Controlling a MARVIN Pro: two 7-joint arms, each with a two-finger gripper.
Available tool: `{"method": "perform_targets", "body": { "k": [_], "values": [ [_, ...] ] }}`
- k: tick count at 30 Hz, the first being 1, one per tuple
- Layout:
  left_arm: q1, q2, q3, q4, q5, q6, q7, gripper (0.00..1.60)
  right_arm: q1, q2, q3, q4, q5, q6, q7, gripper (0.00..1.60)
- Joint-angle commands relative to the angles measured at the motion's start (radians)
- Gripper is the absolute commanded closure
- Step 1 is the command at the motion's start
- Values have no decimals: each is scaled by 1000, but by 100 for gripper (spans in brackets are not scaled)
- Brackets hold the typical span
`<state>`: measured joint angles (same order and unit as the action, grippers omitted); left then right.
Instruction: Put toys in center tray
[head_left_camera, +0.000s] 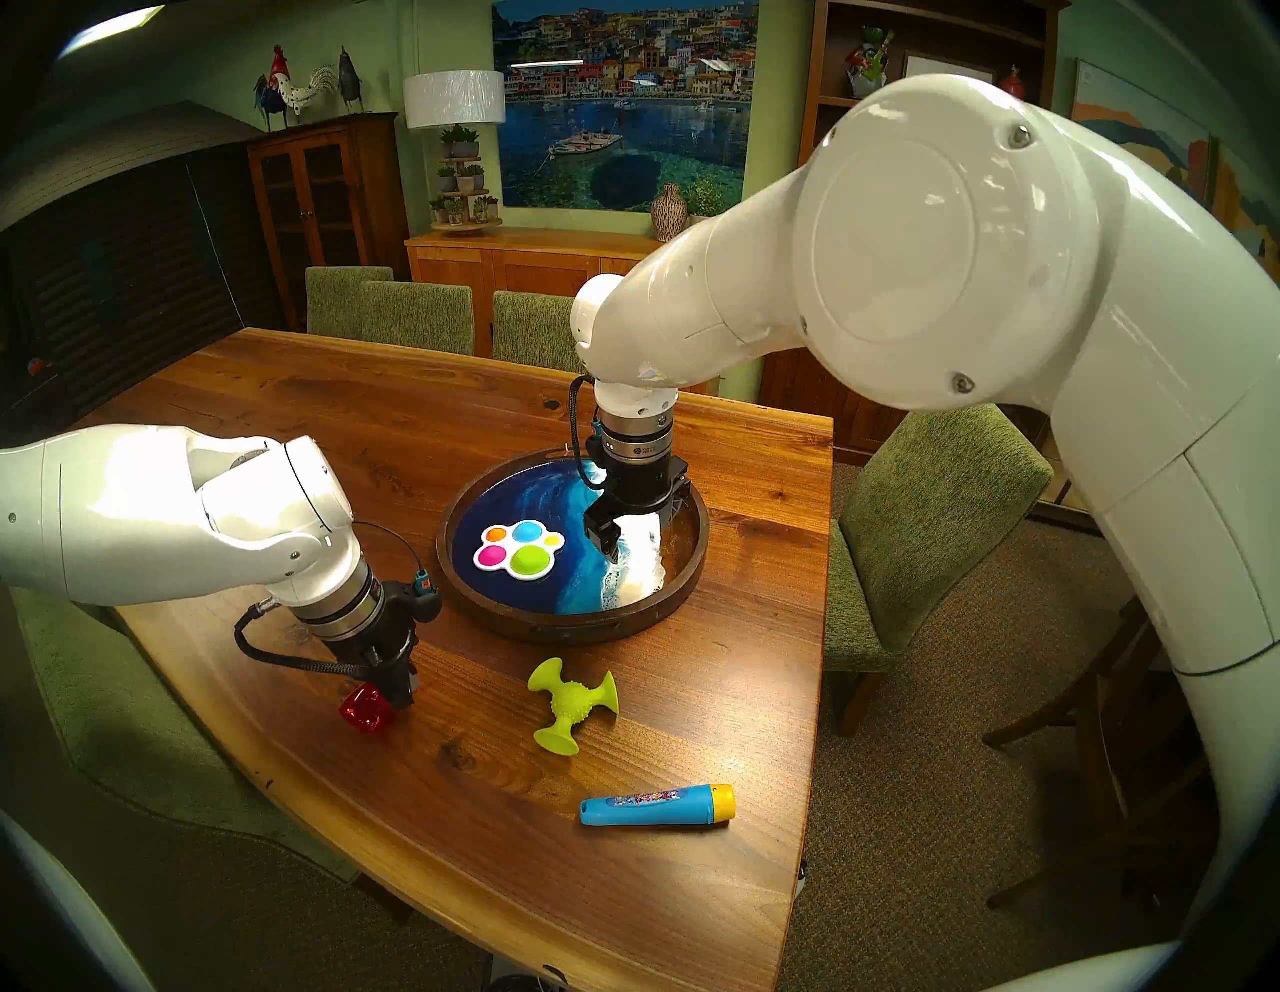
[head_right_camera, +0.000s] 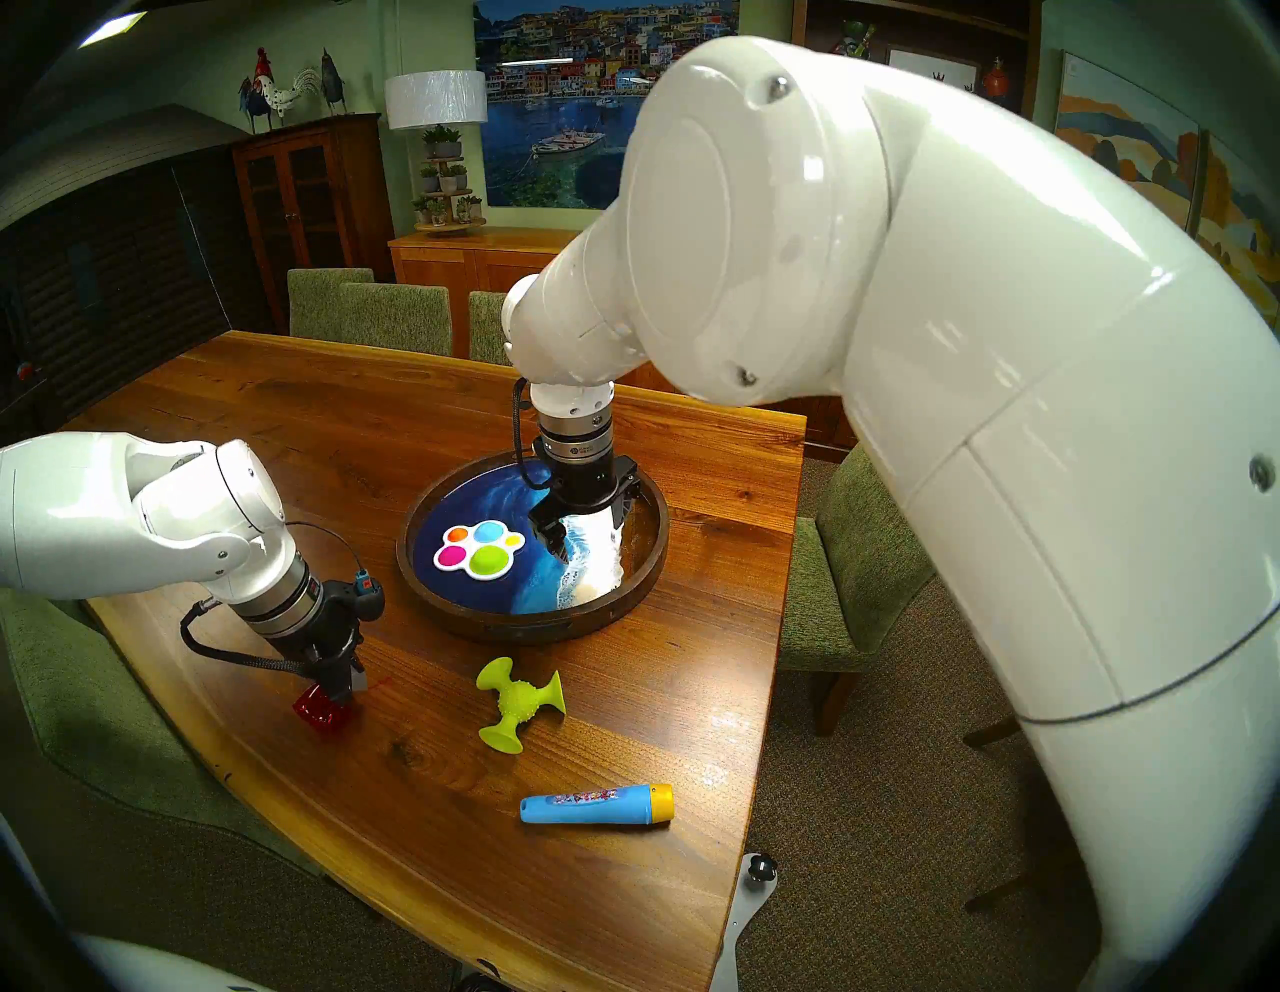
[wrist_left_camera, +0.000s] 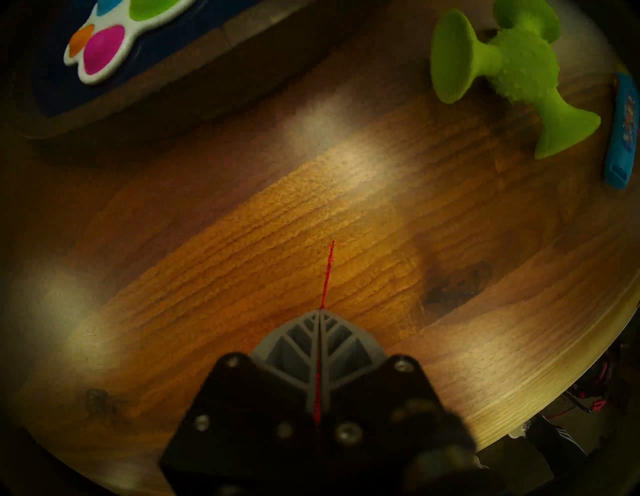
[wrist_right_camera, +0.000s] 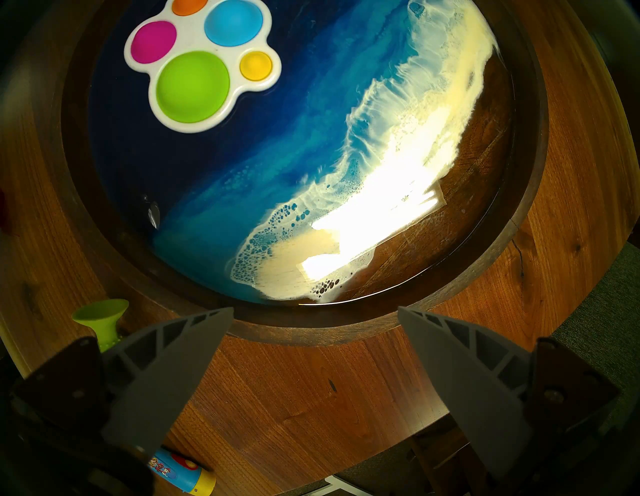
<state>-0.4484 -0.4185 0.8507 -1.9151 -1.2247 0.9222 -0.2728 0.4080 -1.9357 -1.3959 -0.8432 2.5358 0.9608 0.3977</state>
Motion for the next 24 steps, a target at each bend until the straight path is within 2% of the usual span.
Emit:
{"method": "perform_targets", "body": {
  "k": [1, 16, 20, 24],
  "values": [
    [-74, -24, -68, 35, -10, 3, -20, 160, 31, 6, 1, 18, 0, -1, 1, 0],
    [-103, -72, -141, 109, -45, 20, -71, 160, 32, 6, 1, 18, 0, -1, 1, 0],
    [-100, -102, -159, 134, -56, 19, -79, 160, 32, 6, 1, 18, 0, -1, 1, 0],
    [-81, -157, -181, 186, -71, 13, -79, 160, 31, 6, 1, 18, 0, -1, 1, 0]
  ]
}}
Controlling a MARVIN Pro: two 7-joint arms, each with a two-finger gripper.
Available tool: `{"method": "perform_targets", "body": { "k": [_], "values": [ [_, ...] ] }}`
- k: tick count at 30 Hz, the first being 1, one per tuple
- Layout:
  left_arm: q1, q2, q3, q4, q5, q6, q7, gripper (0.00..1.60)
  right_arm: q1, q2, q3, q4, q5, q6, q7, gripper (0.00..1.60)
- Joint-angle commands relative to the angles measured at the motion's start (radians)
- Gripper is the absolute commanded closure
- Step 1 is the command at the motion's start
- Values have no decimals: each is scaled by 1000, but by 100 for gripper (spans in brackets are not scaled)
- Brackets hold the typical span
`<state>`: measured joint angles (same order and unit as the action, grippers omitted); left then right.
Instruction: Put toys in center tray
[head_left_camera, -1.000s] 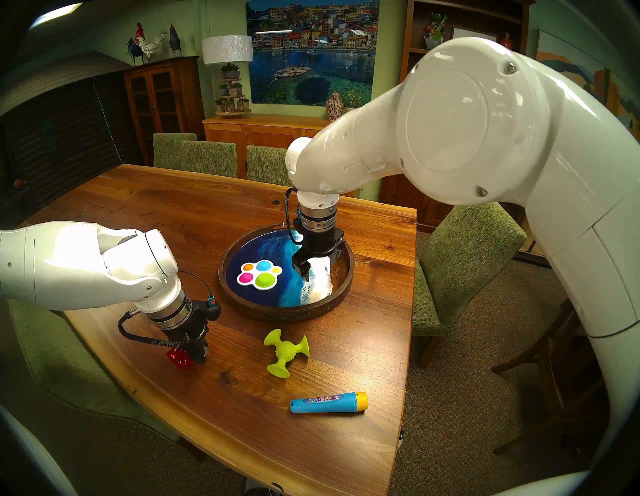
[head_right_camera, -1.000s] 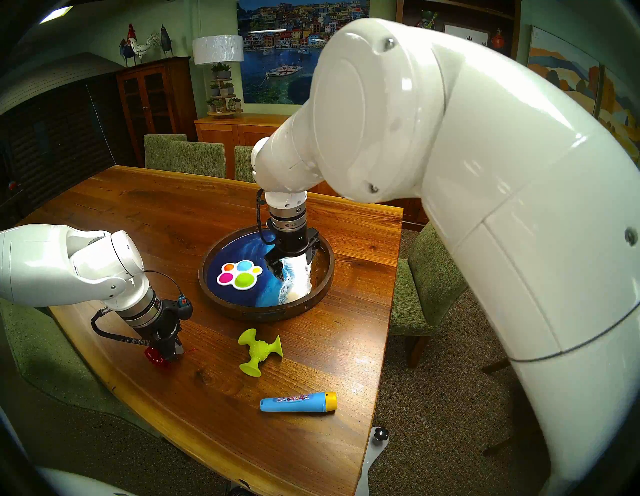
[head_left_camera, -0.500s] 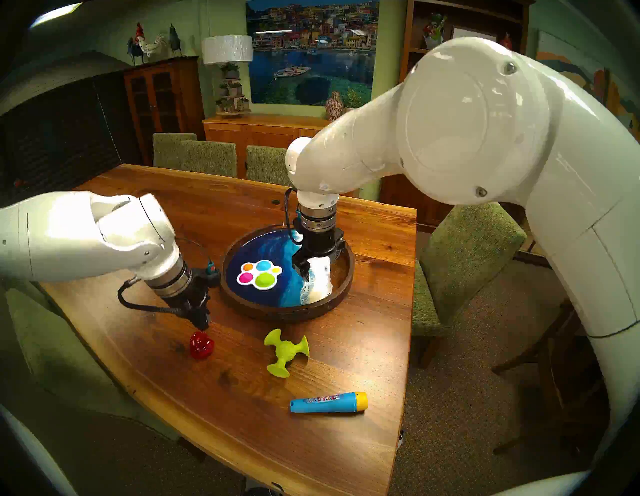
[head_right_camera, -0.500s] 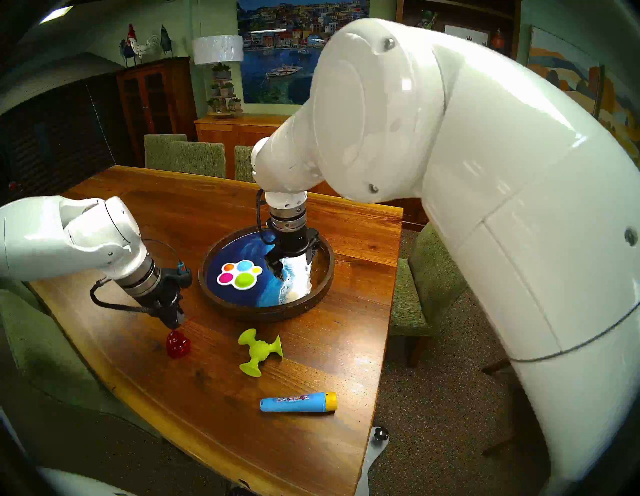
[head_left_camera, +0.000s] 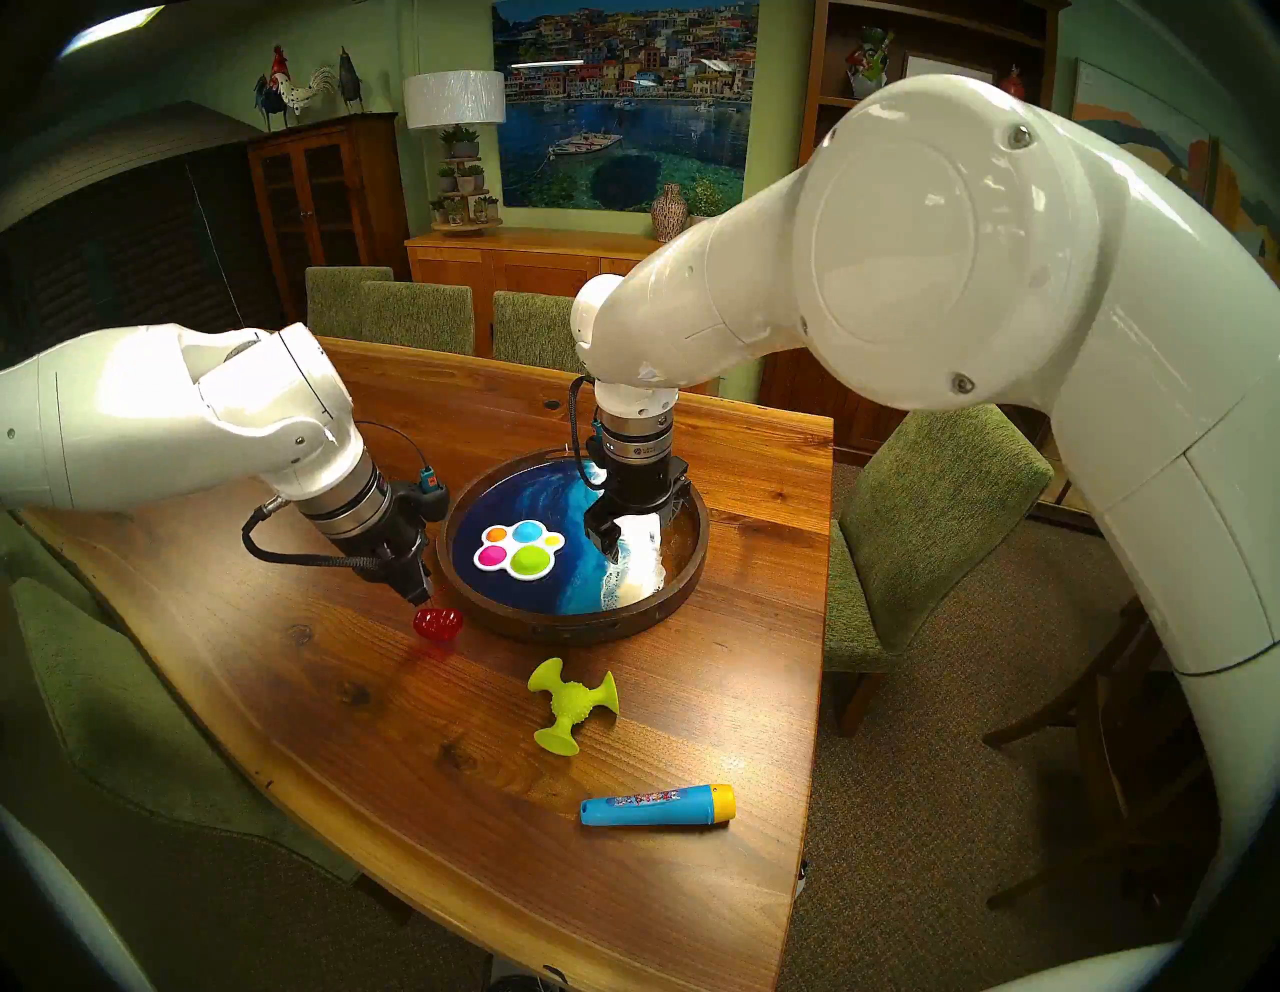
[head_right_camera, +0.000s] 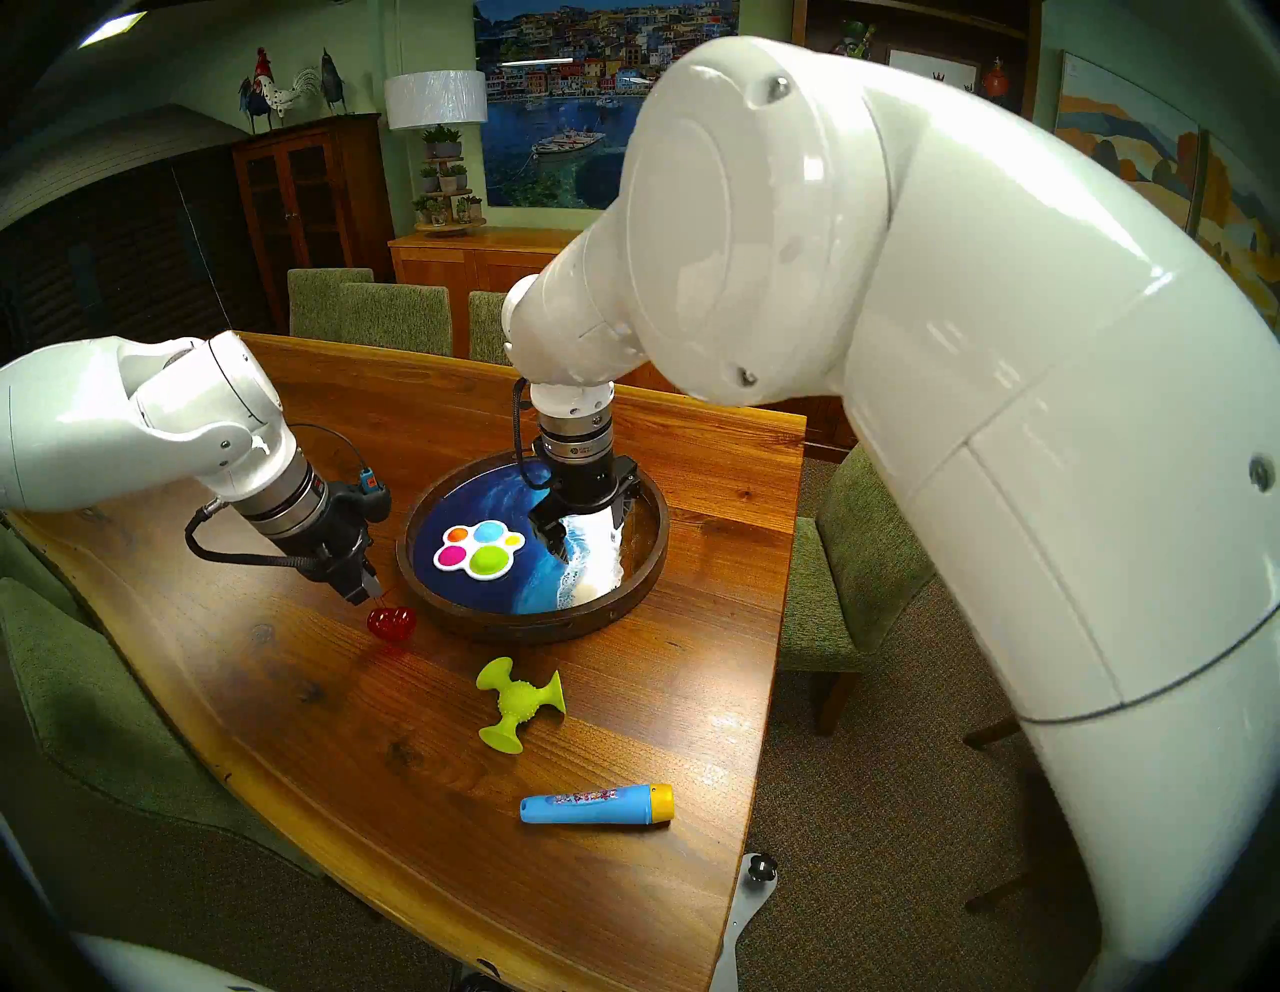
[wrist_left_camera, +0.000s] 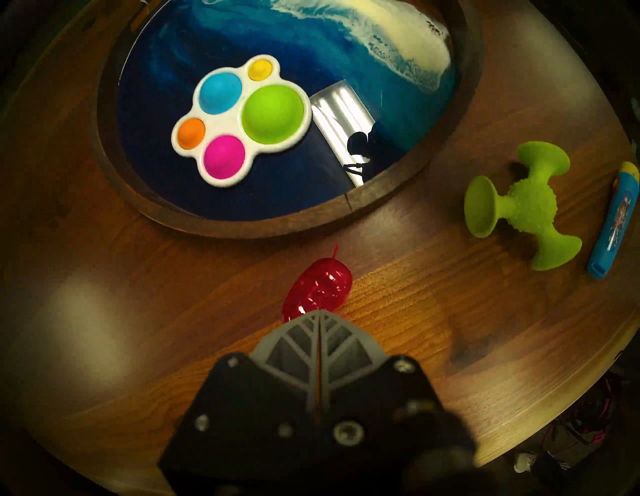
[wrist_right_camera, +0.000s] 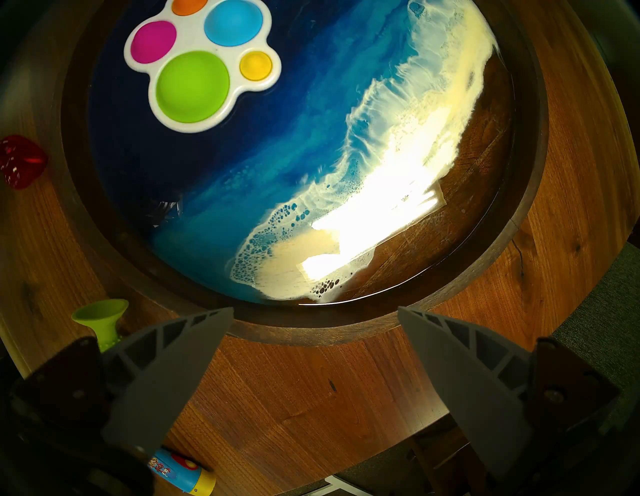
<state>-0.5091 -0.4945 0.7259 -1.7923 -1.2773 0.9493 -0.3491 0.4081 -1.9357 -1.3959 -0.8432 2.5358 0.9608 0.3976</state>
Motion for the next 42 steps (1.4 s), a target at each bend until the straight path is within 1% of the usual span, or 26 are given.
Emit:
{"method": "perform_targets", "body": {
  "k": [1, 4, 5, 6, 7, 8, 9, 11, 13, 14, 15, 16, 17, 21, 22, 25, 26, 28, 33, 39, 40, 41, 42],
  "values": [
    [-13, -100, -61, 81, -23, -16, -1, 160, 31, 6, 1, 18, 0, -1, 1, 0],
    [11, -129, -88, 120, -28, -21, 0, 160, 31, 6, 1, 18, 0, -1, 1, 0],
    [11, -165, -82, 150, -38, -21, -3, 160, 31, 6, 1, 18, 0, -1, 1, 0],
    [28, -140, -111, 143, -28, -23, 1, 160, 31, 6, 1, 18, 0, -1, 1, 0],
    [28, -166, -109, 165, -36, -24, -1, 160, 31, 6, 0, 18, 0, -1, 1, 0],
    [27, -206, -98, 197, -47, -23, -4, 160, 31, 6, 1, 18, 0, -1, 1, 0],
    [48, -166, -138, 180, -32, -26, 4, 160, 31, 6, 0, 18, 0, -1, 1, 0],
    [50, -221, -131, 226, -47, -27, -1, 160, 31, 6, 0, 18, 0, -1, 1, 0],
    [70, -219, -157, 237, -46, -28, 4, 160, 31, 6, 0, 18, 0, -1, 0, 0],
    [75, -250, -153, 264, -54, -27, 2, 160, 31, 6, 0, 18, 0, -1, 0, 0],
    [92, -246, -172, 268, -51, -28, 7, 160, 31, 6, 0, 18, 0, -1, 0, 0],
    [98, -277, -167, 294, -59, -26, 6, 160, 31, 6, 0, 18, 0, -1, 1, 0],
    [117, -263, -192, 290, -53, -26, 13, 160, 31, 6, 1, 18, 0, -1, 1, 0],
    [146, -323, -201, 348, -68, -16, 17, 160, 31, 6, 1, 18, 0, -1, 1, 0],
    [158, -319, -216, 350, -67, -12, 18, 160, 31, 6, 1, 18, 0, -1, 1, 0],
    [176, -368, -207, 396, -77, -2, 16, 160, 32, 6, 1, 18, 0, -1, 1, 0],
    [186, -366, -213, 397, -75, 1, 17, 160, 32, 6, 1, 18, 0, -1, 1, 0],
    [189, -395, -192, 425, -84, 10, 5, 160, 32, 6, 1, 18, 0, -1, 2, 0],
    [207, -392, -168, 443, -63, 11, -6, 160, 32, 6, 1, 18, -1, -1, 2, 0],
    [195, -362, -149, 464, -40, -2, -44, 160, 32, 6, 1, 18, 0, -1, 2, 0],
    [192, -355, -147, 469, -37, -2, -50, 156, 32, 6, 1, 18, 0, -1, 2, 0],
    [189, -351, -145, 473, -32, -4, -56, 110, 32, 6, 1, 18, 0, -1, 2, 0],
    [183, -344, -144, 474, -31, -3, -61, 88, 32, 6, 1, 18, 0, -1, 2, 0]
  ]
}}
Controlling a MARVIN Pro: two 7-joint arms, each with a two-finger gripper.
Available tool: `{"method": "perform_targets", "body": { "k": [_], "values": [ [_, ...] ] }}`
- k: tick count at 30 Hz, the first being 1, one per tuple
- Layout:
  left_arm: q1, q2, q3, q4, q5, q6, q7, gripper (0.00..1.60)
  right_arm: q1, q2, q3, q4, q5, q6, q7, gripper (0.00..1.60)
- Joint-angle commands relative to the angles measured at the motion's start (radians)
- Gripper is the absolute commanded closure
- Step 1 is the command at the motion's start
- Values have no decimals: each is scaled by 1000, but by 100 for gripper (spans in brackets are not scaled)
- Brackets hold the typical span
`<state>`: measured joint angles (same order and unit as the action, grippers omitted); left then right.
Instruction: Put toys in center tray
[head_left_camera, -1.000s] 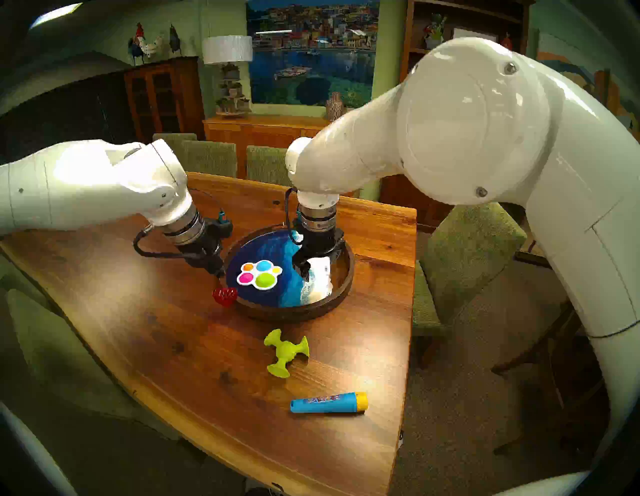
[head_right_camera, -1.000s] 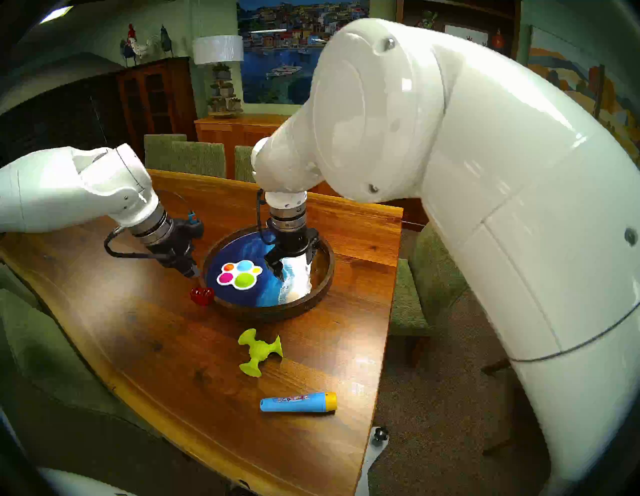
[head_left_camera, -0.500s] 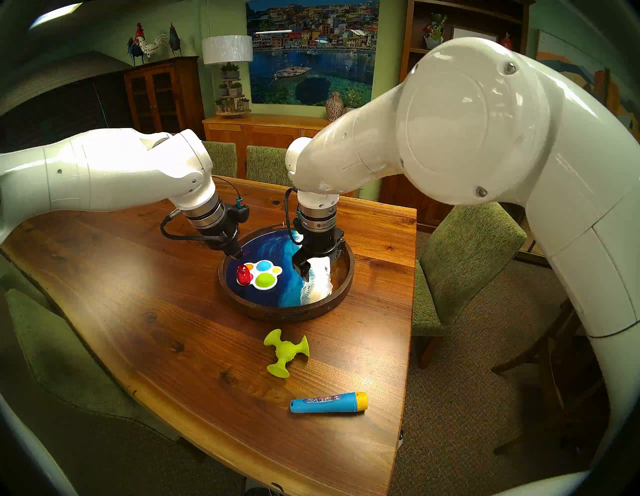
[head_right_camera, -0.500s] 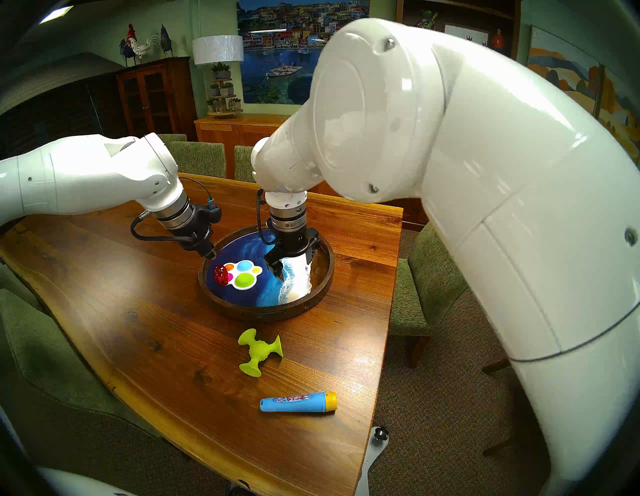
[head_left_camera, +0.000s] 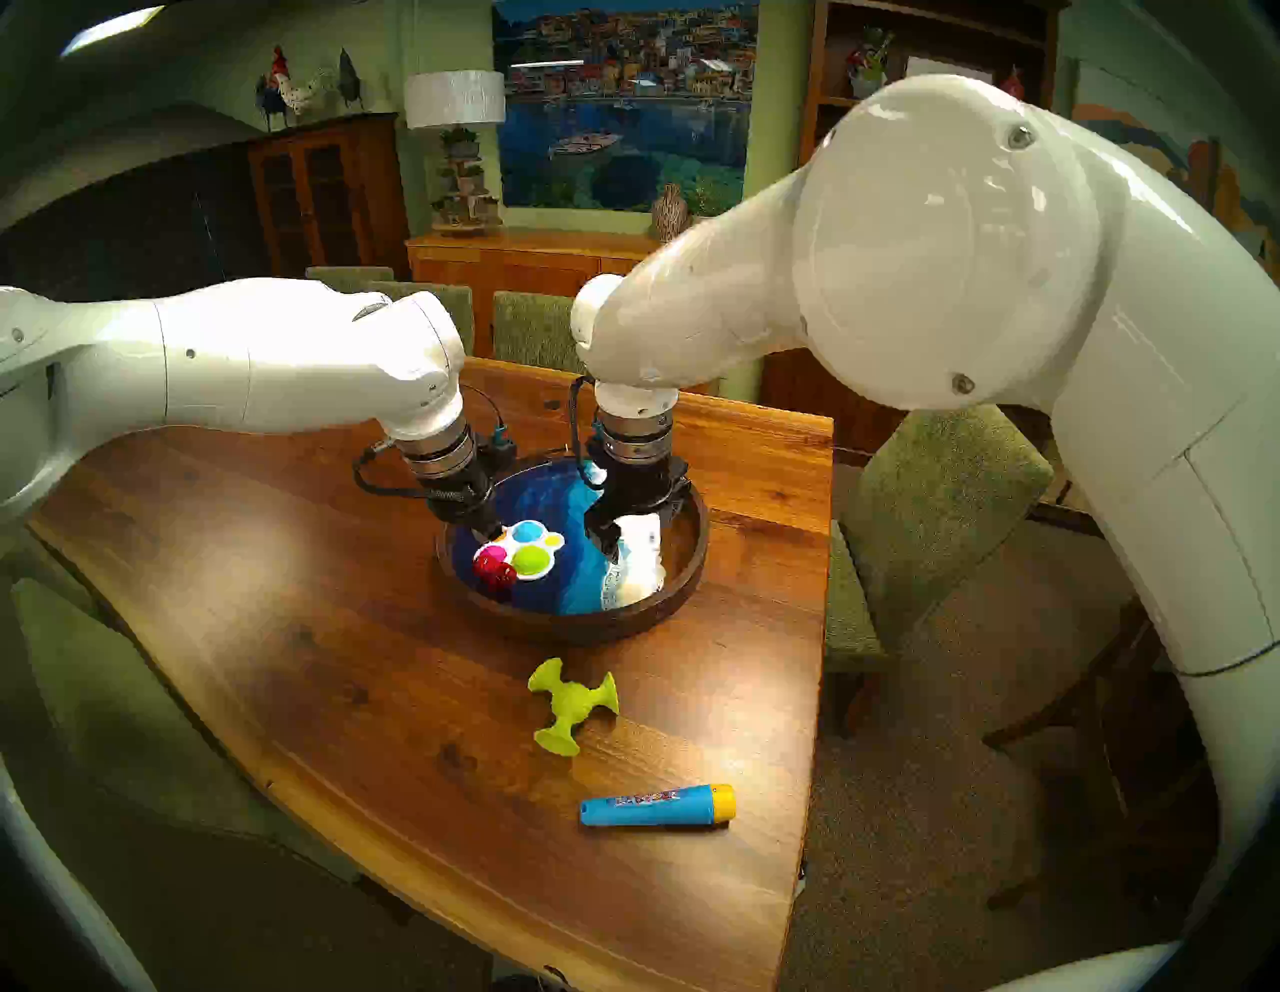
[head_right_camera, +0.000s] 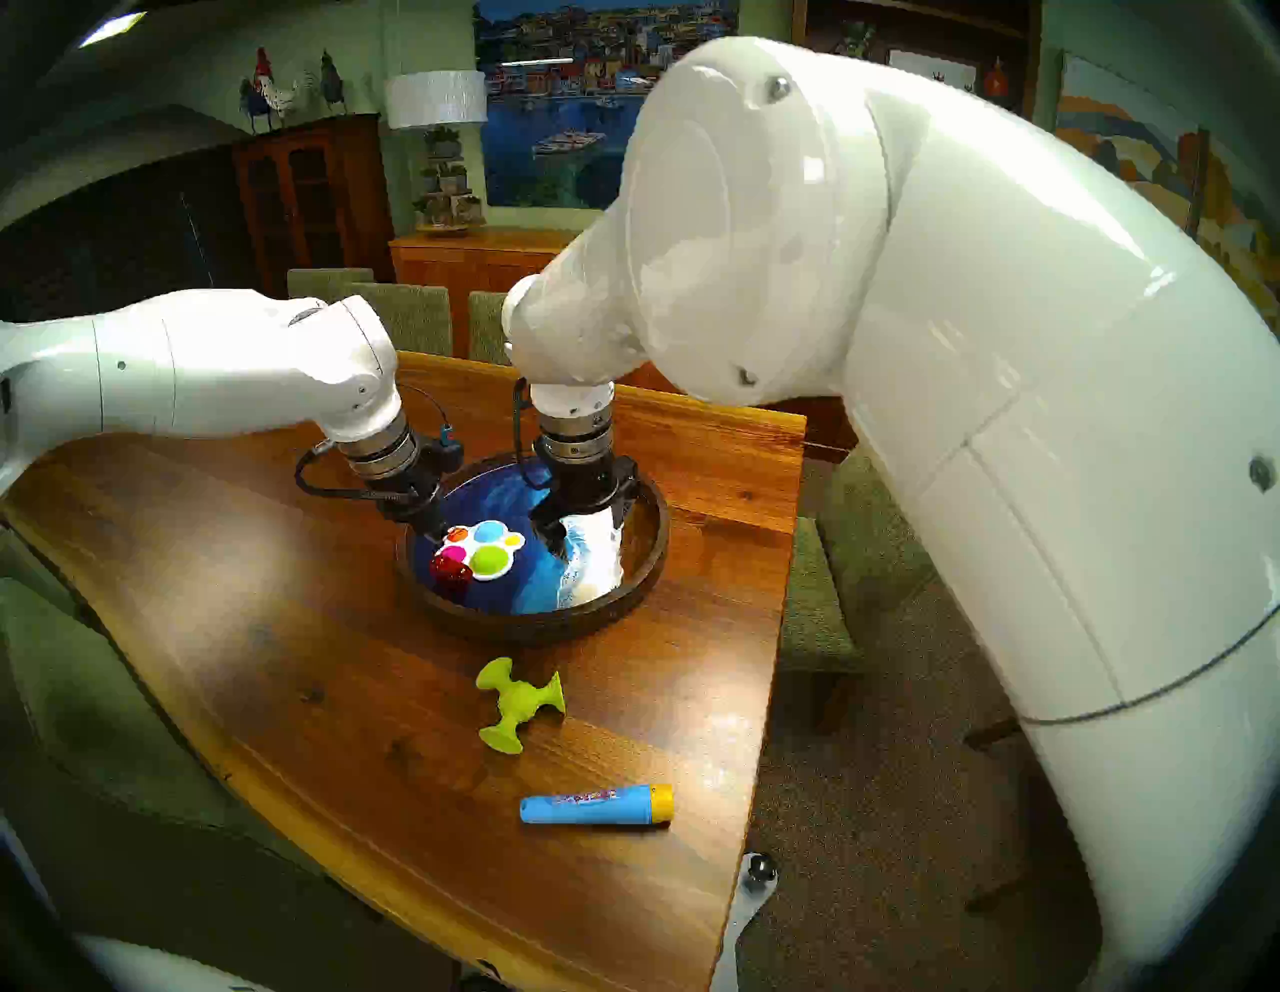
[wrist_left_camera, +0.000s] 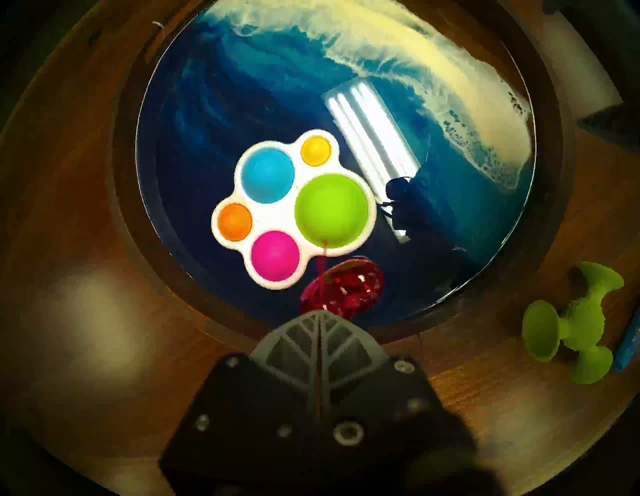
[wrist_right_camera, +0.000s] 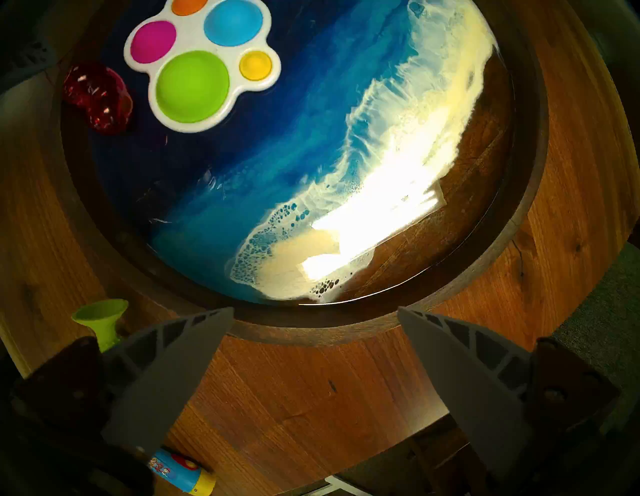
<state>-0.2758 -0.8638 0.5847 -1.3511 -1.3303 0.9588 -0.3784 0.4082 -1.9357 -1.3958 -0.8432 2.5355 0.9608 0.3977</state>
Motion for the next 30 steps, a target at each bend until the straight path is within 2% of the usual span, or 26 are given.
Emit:
{"method": "perform_targets", "body": {
  "k": [1, 2, 9, 11, 12, 14, 15, 16, 17, 19, 22, 24, 30],
  "values": [
    [-55, 32, -2, 33, 25, -13, -36, 25, 32, 6, 1, 18, 0, -1, 1, 0],
    [-61, 41, -4, 30, 26, -13, -39, 0, 32, 6, 1, 18, 0, -1, 1, 0],
    [-114, 106, -20, -8, 42, -10, -83, 0, 31, 6, 0, 18, 0, -1, 1, 0],
    [-137, 139, -26, -46, 48, -1, -100, 0, 31, 6, 0, 18, 0, -1, 0, 0],
    [-131, 162, -49, -67, 60, 1, -104, 0, 30, 6, 0, 18, 0, -1, 0, 0],
    [-158, 198, -44, -119, 66, 1, -117, 0, 30, 6, 0, 18, 0, -1, 0, 0],
    [-150, 196, -52, -121, 70, 1, -123, 0, 30, 6, 0, 18, 0, -1, 0, 0],
    [-176, 229, -41, -168, 74, 1, -130, 0, 30, 6, 0, 18, 0, -1, 0, 0],
    [-156, 213, -55, -155, 78, 1, -136, 0, 30, 6, 0, 18, 0, -1, 0, 0],
    [-191, 261, -42, -219, 86, 1, -151, 0, 29, 6, 0, 18, 0, -1, 0, 0],
    [-197, 281, -36, -256, 95, 1, -167, 0, 29, 6, 0, 17, 0, -1, -1, 0],
    [-223, 319, -21, -297, 104, 1, -178, 0, 28, 5, 0, 17, 0, -1, -1, 0],
    [-260, 385, 1, -348, 125, 1, -206, 0, 27, 5, 0, 17, 0, -1, -1, 0]
  ]
}}
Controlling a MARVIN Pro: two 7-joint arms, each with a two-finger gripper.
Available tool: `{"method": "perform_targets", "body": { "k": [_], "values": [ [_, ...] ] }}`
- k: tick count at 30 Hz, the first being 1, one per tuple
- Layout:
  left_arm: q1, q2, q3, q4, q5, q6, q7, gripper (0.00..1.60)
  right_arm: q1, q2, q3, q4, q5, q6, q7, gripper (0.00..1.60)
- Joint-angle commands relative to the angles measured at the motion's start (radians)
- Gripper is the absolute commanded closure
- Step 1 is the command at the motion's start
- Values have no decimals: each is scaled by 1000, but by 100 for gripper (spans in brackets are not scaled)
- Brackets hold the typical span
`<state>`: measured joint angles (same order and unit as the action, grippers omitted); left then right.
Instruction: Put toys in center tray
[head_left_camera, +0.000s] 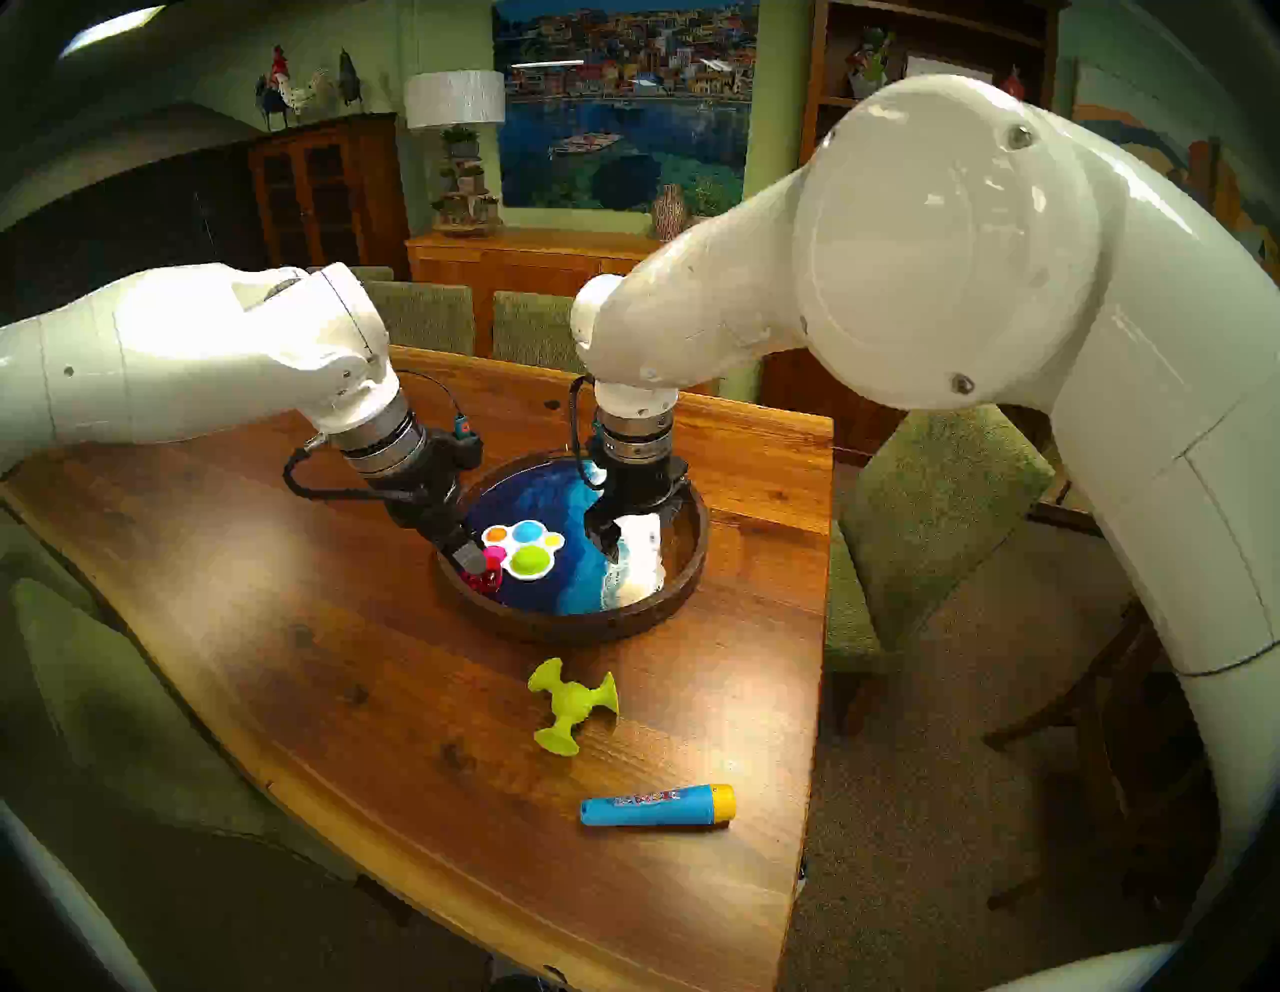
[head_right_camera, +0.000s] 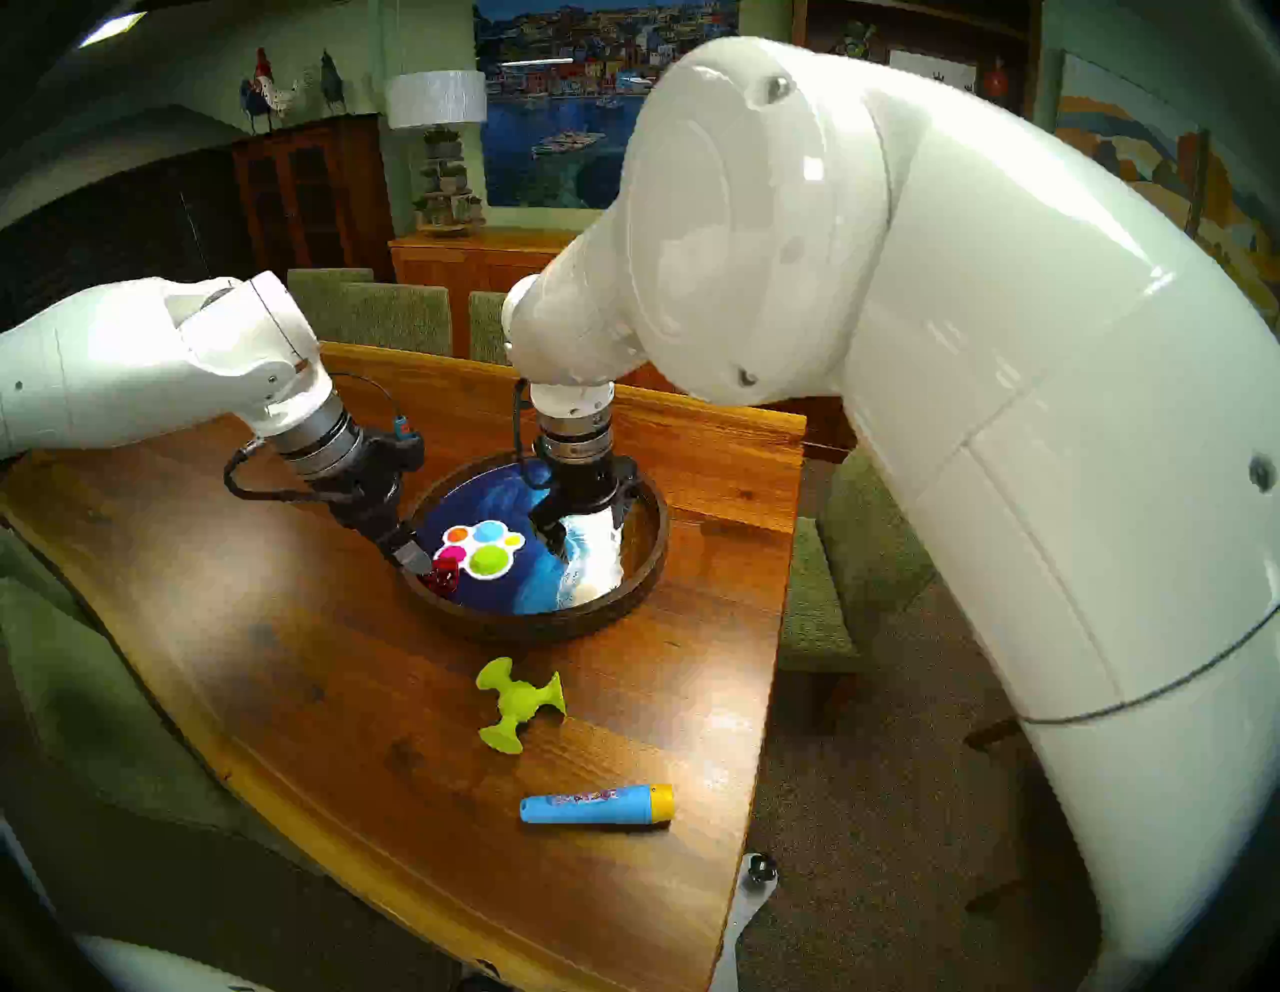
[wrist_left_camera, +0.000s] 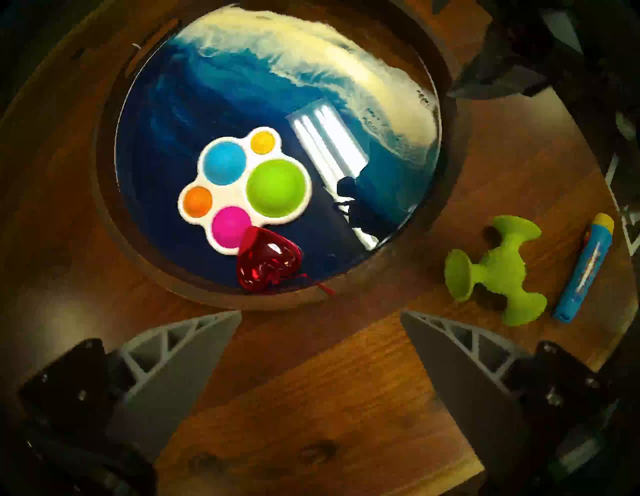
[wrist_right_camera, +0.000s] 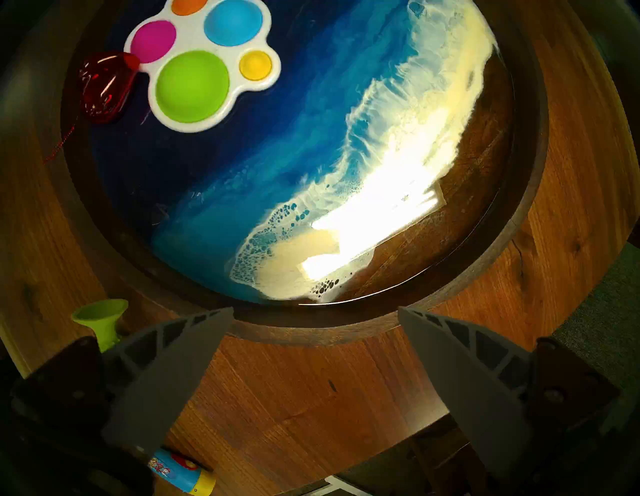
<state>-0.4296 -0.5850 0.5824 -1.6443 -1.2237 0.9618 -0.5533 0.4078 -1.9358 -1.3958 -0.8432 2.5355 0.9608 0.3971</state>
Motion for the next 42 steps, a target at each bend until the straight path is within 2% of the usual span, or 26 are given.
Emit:
{"method": "perform_targets", "body": {
  "k": [1, 6, 9, 10, 14, 16, 18, 21, 28, 35, 42],
  "values": [
    [-118, 124, 8, -68, 24, -2, -37, 0, 27, 5, 0, 17, 0, -1, -1, 0],
    [-146, 177, 27, -114, 47, -2, -68, 0, 26, 5, 0, 17, 0, -1, -1, 0],
    [-182, 229, 47, -162, 64, -2, -90, 0, 26, 5, 0, 16, 0, -2, -1, 0],
    [-172, 222, 46, -165, 68, -2, -95, 0, 26, 5, -1, 16, 0, -2, -1, 0],
    [-209, 283, 70, -228, 92, -2, -124, 0, 25, 5, -1, 16, 0, -2, -1, 0],
    [-224, 334, 77, -263, 110, -2, -137, 0, 24, 5, -1, 16, 0, -2, -1, 0],
    [-225, 322, 89, -267, 117, -2, -143, 0, 24, 5, -1, 16, 0, -2, -1, 0],
    [-232, 371, 110, -297, 150, -2, -155, 0, 24, 5, -1, 16, 0, -2, -1, 0],
    [-267, 416, 164, -312, 247, -2, -177, 0, 24, 5, 0, 17, 0, -2, -1, 0],
    [-312, 444, 191, -301, 342, -2, -209, 0, 25, 5, 0, 18, 0, -1, -1, 0],
    [-346, 464, 203, -297, 432, -2, -283, 0, 26, 6, 0, 19, 0, -1, -1, 0]
  ]
}}
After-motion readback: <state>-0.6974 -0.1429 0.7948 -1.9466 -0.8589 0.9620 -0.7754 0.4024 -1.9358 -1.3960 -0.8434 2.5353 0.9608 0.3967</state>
